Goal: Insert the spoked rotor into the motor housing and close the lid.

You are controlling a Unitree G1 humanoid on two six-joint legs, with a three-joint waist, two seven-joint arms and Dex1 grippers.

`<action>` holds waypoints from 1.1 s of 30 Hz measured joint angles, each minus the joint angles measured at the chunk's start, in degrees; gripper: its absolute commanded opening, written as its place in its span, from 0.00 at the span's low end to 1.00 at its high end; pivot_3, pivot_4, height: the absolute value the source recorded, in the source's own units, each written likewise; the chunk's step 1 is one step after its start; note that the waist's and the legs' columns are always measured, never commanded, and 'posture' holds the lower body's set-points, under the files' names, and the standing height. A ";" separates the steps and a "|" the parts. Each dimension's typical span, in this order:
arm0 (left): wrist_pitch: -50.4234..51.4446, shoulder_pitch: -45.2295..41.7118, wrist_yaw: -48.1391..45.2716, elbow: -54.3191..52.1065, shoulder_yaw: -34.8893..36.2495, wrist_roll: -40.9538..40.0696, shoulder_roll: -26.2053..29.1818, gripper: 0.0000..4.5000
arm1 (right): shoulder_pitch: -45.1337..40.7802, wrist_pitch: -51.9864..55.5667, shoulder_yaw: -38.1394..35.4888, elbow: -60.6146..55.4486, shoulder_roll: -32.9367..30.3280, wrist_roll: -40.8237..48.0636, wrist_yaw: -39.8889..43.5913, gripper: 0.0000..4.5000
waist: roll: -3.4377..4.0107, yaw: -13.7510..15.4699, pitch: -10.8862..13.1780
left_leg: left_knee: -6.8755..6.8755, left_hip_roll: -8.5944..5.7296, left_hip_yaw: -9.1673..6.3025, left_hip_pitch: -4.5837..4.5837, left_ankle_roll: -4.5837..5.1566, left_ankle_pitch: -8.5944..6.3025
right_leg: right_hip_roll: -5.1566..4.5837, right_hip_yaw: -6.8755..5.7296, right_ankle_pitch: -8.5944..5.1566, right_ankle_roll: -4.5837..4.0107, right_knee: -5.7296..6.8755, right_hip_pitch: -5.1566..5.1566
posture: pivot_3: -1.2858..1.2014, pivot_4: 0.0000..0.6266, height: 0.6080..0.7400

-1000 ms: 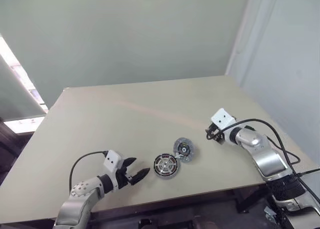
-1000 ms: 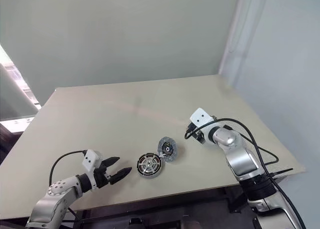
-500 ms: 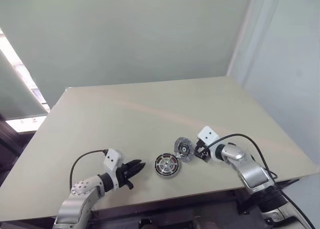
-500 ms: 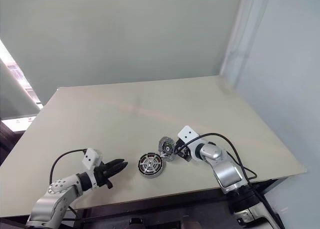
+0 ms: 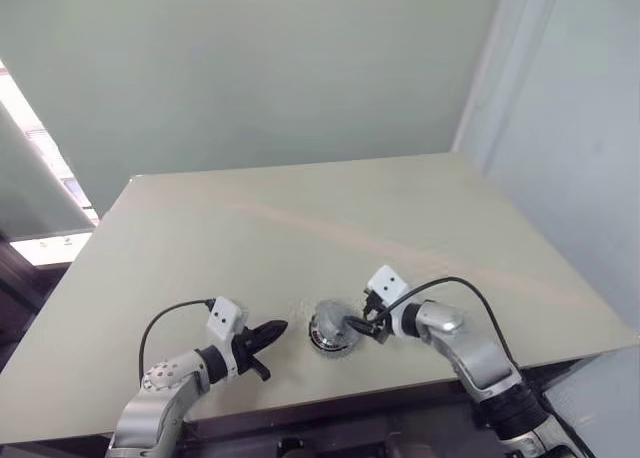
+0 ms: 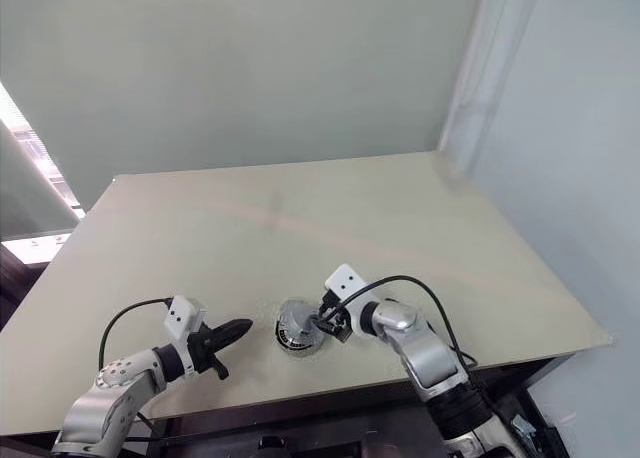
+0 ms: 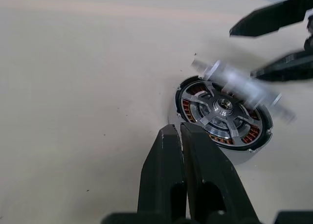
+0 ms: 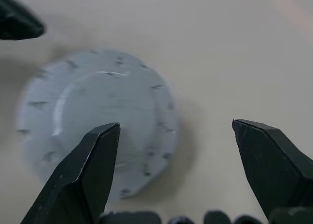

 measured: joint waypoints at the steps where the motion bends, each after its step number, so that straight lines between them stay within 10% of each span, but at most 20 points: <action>1: -0.01 0.00 0.01 0.00 0.00 0.01 0.00 0.02 | 0.00 -0.14 0.57 0.28 0.38 -0.11 0.03 0.90 | 0.00 0.00 0.00 | 0.00 0.00 0.00 0.00 0.00 0.00 | 0.00 0.00 0.00 0.00 0.00 0.00 | 0.52 0.00 1.00; 33: -1.01 -0.60 -0.11 0.00 -0.82 0.21 -0.44 0.02 | -11.35 -21.03 -0.72 25.34 -2.05 5.22 27.75 0.90 | 0.00 0.00 0.00 | 0.06 -0.02 -0.02 0.10 0.00 0.00 | 0.00 -0.02 0.03 -0.02 0.00 0.16 | 0.52 0.00 1.00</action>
